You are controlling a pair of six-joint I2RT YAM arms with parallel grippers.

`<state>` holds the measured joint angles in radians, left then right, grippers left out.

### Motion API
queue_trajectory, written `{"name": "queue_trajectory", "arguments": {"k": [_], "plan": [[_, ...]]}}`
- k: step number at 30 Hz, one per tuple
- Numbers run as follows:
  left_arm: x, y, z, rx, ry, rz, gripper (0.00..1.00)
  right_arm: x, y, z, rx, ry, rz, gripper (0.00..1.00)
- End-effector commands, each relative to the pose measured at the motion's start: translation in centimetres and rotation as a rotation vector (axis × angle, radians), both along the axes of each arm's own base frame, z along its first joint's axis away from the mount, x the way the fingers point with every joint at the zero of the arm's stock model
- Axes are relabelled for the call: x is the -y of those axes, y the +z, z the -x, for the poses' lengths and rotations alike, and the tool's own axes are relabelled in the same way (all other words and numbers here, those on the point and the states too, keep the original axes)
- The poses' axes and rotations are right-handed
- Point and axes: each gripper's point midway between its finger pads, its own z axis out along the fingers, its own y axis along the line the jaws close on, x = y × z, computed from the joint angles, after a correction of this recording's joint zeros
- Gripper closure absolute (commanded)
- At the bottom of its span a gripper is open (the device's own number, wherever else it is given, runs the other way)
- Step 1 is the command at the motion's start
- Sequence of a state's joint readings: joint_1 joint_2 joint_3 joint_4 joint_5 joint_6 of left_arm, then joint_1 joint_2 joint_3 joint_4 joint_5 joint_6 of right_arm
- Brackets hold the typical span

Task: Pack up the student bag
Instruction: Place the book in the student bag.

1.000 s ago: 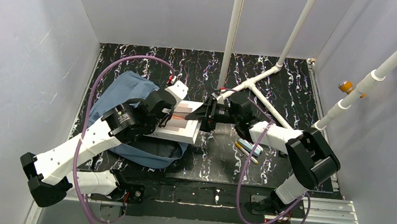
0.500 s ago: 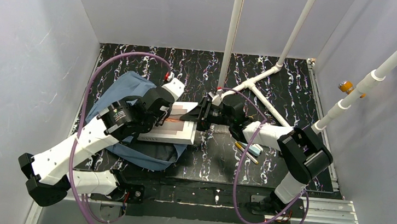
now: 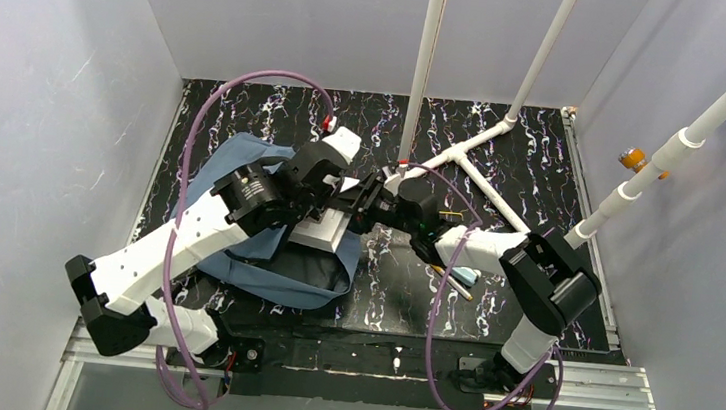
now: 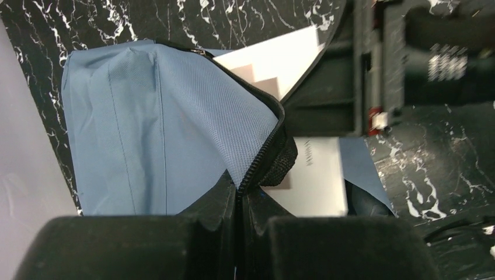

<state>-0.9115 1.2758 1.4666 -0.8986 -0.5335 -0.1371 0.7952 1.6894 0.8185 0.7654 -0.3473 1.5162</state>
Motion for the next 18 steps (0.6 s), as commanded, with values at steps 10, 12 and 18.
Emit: {"name": "queue_trajectory", "arguments": {"k": [10, 12, 18], "plan": [[0.5, 2.4, -2.1, 0.129, 0.094, 0.065, 1.00, -6.5, 1.7, -0.2, 0.223, 0.008, -0.075, 0.44], [0.2, 2.4, -1.8, 0.133, 0.090, 0.081, 1.00, -6.8, 0.9, 0.8, 0.233, 0.064, -0.072, 0.38], [-0.5, 1.4, -1.2, 0.127, 0.096, 0.081, 1.00, -5.6, -1.8, 3.6, 0.283, 0.205, 0.021, 0.08]]}}
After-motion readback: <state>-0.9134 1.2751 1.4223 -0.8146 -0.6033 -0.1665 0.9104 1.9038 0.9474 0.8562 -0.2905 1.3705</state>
